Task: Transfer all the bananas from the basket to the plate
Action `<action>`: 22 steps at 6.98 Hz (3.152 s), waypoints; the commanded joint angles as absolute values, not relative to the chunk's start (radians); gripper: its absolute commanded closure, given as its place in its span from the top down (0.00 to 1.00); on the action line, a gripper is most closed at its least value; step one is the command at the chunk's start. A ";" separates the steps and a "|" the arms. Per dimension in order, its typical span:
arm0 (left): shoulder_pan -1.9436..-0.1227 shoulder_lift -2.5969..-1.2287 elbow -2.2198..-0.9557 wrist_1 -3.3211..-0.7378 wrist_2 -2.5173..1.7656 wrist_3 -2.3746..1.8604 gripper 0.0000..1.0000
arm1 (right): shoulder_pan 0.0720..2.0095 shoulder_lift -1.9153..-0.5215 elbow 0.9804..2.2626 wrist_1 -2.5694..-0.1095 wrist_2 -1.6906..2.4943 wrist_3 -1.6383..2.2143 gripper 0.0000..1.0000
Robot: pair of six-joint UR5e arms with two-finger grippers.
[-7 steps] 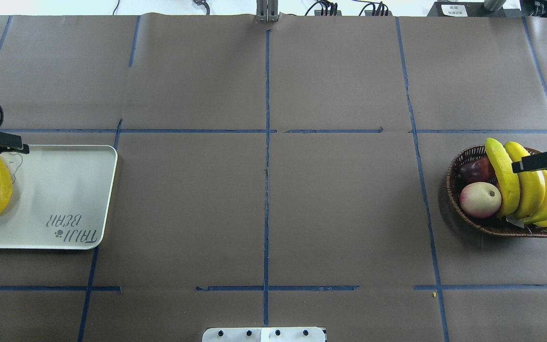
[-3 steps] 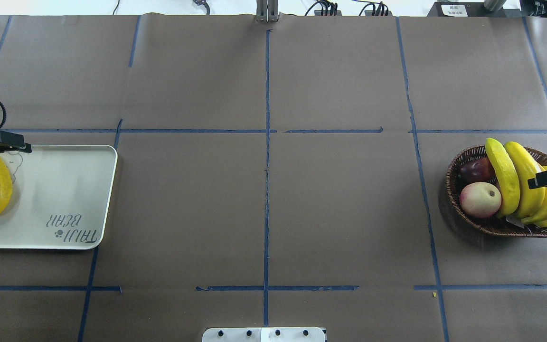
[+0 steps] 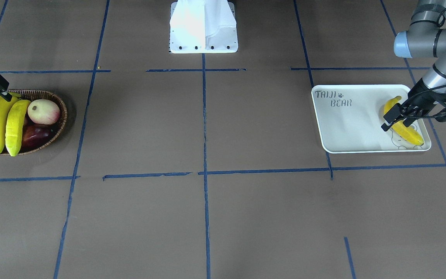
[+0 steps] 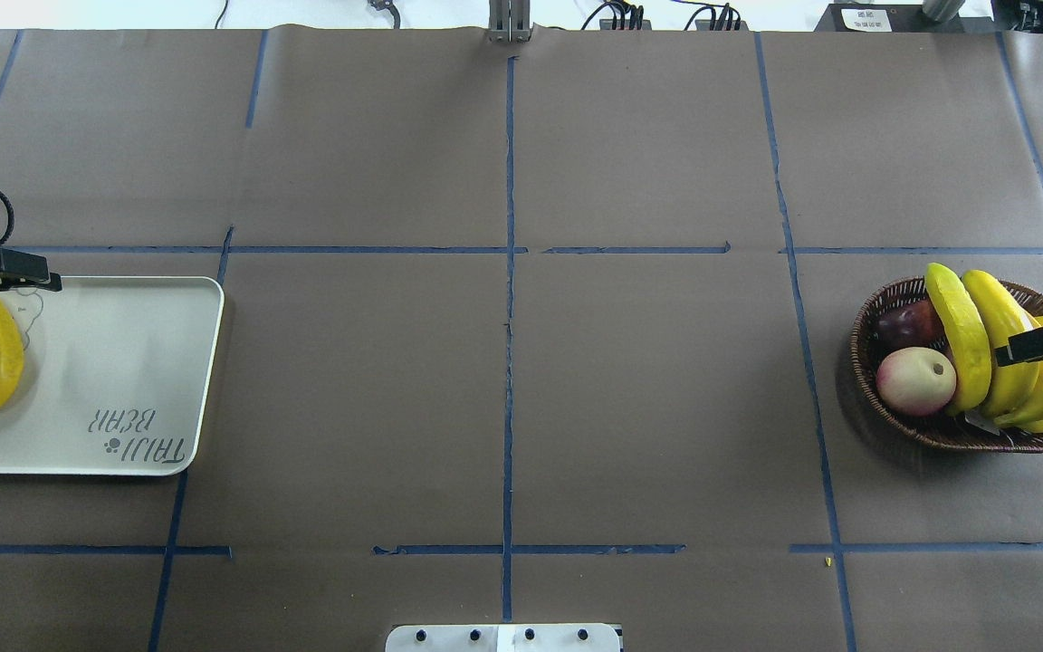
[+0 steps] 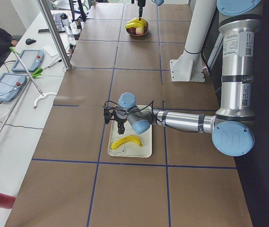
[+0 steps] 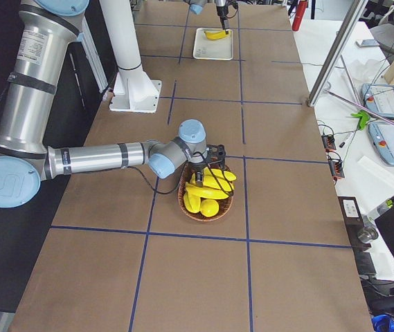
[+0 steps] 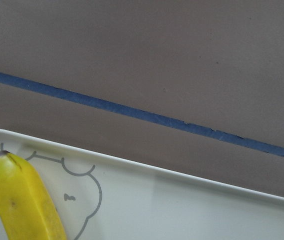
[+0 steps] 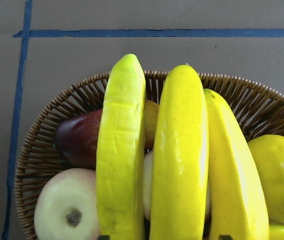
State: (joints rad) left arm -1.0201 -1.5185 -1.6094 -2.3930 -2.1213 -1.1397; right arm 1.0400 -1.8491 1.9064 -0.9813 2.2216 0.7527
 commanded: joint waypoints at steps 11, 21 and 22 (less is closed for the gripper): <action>-1.019 -1.526 -1.609 -2.393 -2.125 -1.143 1.00 | 1.119 -1.848 1.945 -0.986 2.297 0.735 0.01; -0.899 -1.884 -1.637 -2.407 -2.131 -1.674 1.00 | 0.608 -1.265 2.065 -1.091 1.901 1.415 0.01; -0.852 -1.944 -1.673 -2.427 -2.131 -1.801 1.00 | 0.524 -1.205 2.063 -1.089 1.803 1.469 0.01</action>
